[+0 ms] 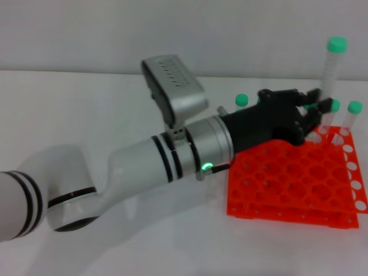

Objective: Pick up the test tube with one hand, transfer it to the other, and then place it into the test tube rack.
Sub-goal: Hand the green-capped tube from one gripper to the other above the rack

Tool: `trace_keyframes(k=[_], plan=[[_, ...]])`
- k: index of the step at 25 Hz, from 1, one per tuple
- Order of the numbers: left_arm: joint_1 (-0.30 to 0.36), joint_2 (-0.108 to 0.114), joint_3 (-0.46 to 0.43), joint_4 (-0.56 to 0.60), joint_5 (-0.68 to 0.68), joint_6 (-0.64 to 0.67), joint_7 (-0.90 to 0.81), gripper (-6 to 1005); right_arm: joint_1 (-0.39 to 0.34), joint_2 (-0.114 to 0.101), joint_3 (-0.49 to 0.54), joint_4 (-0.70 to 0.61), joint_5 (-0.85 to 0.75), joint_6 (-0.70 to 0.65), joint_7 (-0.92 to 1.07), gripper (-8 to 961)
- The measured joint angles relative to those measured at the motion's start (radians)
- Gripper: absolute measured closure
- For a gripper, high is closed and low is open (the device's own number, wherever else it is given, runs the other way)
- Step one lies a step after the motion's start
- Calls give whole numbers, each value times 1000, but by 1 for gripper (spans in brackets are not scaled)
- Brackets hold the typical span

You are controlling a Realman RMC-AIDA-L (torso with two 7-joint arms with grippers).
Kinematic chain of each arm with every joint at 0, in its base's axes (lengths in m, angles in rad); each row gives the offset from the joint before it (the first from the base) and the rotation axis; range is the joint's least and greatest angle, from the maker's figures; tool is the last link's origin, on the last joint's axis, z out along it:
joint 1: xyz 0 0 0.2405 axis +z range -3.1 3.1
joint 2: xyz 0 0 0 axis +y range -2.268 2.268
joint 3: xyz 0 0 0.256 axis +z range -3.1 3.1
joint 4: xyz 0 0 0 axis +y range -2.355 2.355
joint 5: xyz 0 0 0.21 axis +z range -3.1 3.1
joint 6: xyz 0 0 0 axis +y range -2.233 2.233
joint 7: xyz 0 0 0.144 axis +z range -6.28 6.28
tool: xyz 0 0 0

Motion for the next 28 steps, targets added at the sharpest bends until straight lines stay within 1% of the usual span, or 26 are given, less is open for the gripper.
trace_keyframes(k=[2, 3, 5, 7, 10, 17, 22, 28], plan=[[-14, 0, 0, 13, 31, -31, 0, 770, 20, 2, -3, -49, -61, 46, 29, 145], [-22, 0, 0, 20, 47, -51, 0, 770, 32, 9, -12, -80, -93, 57, 49, 146], [-41, -1, 0, 34, 72, -92, 1, 768, 52, 17, -38, -117, -126, 62, 74, 150], [-54, -1, 0, 41, 91, -122, 2, 766, 80, 21, -87, -140, -147, 60, 95, 153], [-62, -1, -1, 43, 105, -136, 4, 764, 123, 21, -150, -146, -165, 53, 107, 158], [-60, 0, -8, 43, 108, -138, 5, 758, 187, 30, -189, -149, -206, 50, 130, 169], [-58, 0, -9, 39, 109, -139, 15, 754, 207, 33, -222, -149, -208, 50, 144, 178], [-55, 0, -10, 40, 107, -135, 30, 749, 219, 48, -247, -150, -210, 42, 146, 188]])
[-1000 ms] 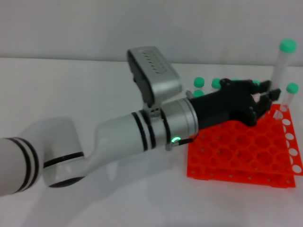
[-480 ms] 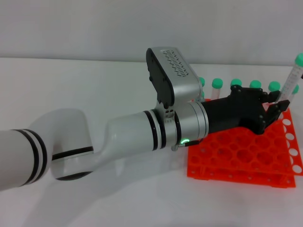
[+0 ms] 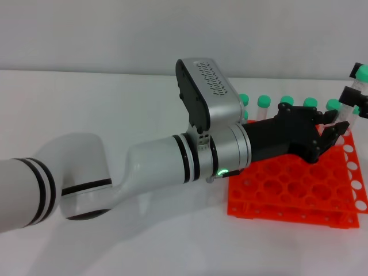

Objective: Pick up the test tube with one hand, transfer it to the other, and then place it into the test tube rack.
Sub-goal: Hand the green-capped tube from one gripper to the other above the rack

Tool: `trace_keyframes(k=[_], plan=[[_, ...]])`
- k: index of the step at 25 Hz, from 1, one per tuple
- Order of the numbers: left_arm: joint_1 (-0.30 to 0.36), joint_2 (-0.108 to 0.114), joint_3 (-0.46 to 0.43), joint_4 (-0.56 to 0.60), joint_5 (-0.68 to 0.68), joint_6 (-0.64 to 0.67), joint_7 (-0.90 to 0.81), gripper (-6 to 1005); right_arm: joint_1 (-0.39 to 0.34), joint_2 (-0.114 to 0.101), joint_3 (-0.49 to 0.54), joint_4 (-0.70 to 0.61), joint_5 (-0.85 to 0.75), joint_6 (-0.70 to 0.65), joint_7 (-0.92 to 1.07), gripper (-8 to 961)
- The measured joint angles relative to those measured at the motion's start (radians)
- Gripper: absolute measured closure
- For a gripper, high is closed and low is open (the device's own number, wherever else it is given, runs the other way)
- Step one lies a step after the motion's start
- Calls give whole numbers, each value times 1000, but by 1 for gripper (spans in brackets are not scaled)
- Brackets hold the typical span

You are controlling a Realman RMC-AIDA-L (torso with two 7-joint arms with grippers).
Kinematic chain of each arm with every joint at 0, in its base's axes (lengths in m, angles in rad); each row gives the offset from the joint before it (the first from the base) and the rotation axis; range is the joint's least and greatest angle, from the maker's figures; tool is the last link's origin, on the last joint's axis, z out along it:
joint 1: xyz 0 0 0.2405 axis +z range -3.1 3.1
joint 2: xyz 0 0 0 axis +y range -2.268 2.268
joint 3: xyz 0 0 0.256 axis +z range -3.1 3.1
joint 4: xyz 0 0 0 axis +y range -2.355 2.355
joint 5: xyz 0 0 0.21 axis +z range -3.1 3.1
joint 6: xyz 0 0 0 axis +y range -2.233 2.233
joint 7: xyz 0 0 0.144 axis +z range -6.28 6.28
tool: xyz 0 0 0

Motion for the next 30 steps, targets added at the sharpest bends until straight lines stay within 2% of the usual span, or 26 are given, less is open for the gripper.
trace_keyframes(k=[5, 14, 24, 30], plan=[[-6, 0, 0, 1, 1, 0, 0, 745, 1, 9, 0, -6, 0, -16, -5, 196], [0, 0, 0, 1, 4, 1, 8, 738, -10, 17, 1, -11, 2, -1, -97, 459], [3, -3, 0, 6, -3, -7, 48, 730, -10, 17, 1, -11, 3, 0, -93, 714], [10, -3, -2, 6, -8, -7, 68, 725, -10, 17, 9, -8, 5, 0, -93, 714]])
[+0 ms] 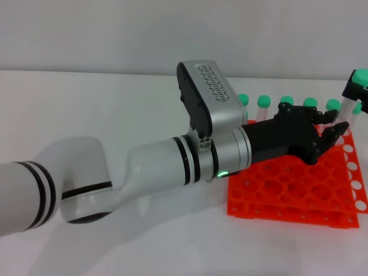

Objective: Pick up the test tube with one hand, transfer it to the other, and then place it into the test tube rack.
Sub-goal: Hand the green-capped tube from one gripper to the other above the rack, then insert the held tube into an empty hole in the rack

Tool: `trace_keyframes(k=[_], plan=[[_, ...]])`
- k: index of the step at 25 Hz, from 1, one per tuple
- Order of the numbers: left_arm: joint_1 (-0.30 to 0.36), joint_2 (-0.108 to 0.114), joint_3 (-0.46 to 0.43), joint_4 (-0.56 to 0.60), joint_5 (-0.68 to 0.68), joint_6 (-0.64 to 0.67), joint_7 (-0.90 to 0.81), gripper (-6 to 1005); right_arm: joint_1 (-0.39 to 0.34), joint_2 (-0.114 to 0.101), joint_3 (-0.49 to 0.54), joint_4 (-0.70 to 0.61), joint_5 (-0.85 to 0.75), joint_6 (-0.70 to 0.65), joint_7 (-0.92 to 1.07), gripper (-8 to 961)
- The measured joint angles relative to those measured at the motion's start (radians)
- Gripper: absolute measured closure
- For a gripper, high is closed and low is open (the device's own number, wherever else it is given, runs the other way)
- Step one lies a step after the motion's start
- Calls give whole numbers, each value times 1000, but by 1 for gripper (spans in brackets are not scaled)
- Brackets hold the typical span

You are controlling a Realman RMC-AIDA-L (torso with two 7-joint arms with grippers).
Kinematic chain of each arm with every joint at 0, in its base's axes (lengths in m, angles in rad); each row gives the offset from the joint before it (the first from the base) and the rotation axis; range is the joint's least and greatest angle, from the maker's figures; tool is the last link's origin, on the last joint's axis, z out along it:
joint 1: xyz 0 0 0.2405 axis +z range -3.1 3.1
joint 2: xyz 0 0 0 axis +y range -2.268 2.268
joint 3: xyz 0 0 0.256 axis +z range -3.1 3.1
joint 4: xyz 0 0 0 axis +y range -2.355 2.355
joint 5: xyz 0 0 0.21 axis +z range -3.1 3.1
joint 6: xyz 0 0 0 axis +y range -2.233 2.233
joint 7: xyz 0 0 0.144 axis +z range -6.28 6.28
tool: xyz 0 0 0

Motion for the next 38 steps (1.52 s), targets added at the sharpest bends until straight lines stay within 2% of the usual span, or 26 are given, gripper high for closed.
trace_keyframes(k=[4, 12, 16, 19, 21, 24, 28, 30, 32, 35, 38], plan=[[38, -2, -31, 21, 1, -5, 100, 722, 0, 0, 3, 3, 3, -1, 1, 715], [189, -3, -102, 99, 10, -6, 469, 715, -6, 0, 23, 7, 35, -1, -2, 716], [267, -4, -134, 128, 4, -1, 579, 712, -12, 1, 46, 8, 36, -8, -3, 718], [349, -4, -187, 146, 1, 31, 603, 466, -12, 2, 52, 8, 36, -26, -6, 720], [422, -4, -227, 149, -7, 92, 604, 384, -9, 5, 51, 6, 34, -44, -7, 722], [530, 0, -267, 147, -61, 226, 603, 261, 8, 21, 41, 1, 26, -80, -11, 729], [641, 3, -272, 115, -201, 386, 598, 204, 37, 57, 19, 1, 22, -110, -50, 737], [673, 3, -272, 88, -254, 424, 597, 176, 52, 83, 6, 7, 23, -135, -78, 740], [691, 4, -271, 65, -295, 440, 590, 148, 64, 99, -8, 27, 31, -163, -108, 741], [705, 5, -270, 19, -348, 444, 543, 105, 91, 101, -59, 104, 63, -192, -173, 743], [711, 6, -272, -14, -374, 447, 478, 105, 121, 99, -94, 167, 75, -231, -236, 743]])
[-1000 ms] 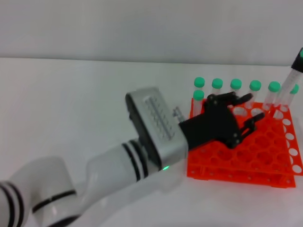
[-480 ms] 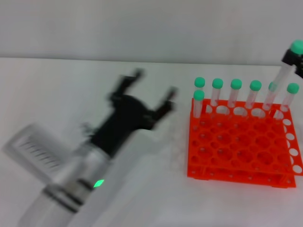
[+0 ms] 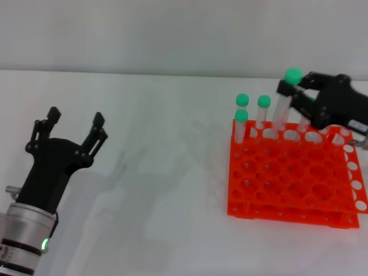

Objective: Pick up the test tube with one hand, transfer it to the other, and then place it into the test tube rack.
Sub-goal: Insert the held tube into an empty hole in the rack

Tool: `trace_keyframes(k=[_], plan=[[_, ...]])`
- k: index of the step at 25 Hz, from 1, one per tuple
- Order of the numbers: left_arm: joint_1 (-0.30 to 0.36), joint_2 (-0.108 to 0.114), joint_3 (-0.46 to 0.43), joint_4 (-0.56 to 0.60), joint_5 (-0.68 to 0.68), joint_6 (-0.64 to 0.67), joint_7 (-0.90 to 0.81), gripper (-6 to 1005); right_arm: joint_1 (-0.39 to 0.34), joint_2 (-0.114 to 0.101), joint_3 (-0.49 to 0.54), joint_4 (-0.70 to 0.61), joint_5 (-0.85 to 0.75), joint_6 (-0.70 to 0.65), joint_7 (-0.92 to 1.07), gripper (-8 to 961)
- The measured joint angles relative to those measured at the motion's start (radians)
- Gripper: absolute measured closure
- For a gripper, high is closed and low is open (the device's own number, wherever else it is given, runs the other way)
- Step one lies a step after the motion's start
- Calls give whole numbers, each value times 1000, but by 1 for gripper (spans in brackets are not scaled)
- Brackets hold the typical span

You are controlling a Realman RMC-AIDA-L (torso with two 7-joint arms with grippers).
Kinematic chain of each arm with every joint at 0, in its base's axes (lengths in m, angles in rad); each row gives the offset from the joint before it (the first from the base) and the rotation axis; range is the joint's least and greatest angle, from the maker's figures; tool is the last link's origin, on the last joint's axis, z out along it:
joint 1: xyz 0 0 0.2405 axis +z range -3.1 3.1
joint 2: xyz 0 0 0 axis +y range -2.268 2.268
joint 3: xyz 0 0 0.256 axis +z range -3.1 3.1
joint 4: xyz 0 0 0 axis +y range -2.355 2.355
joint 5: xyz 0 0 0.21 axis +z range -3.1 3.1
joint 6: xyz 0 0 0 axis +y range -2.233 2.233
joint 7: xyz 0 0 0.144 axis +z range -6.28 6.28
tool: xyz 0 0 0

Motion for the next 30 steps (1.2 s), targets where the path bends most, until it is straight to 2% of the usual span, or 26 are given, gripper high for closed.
trace_keyframes(k=[5, 13, 30], plan=[[1, 1, -1, -14, -13, -2, -54, 105, 30, 6, -43, 66, 9, -35, -93, 744], [-5, 1, 4, -15, -14, -14, -119, 105, 70, 8, -52, 178, 55, -110, -198, 744], [-6, 1, 6, -19, -16, -44, -154, 104, 112, 8, -48, 283, 128, -203, -293, 717]])
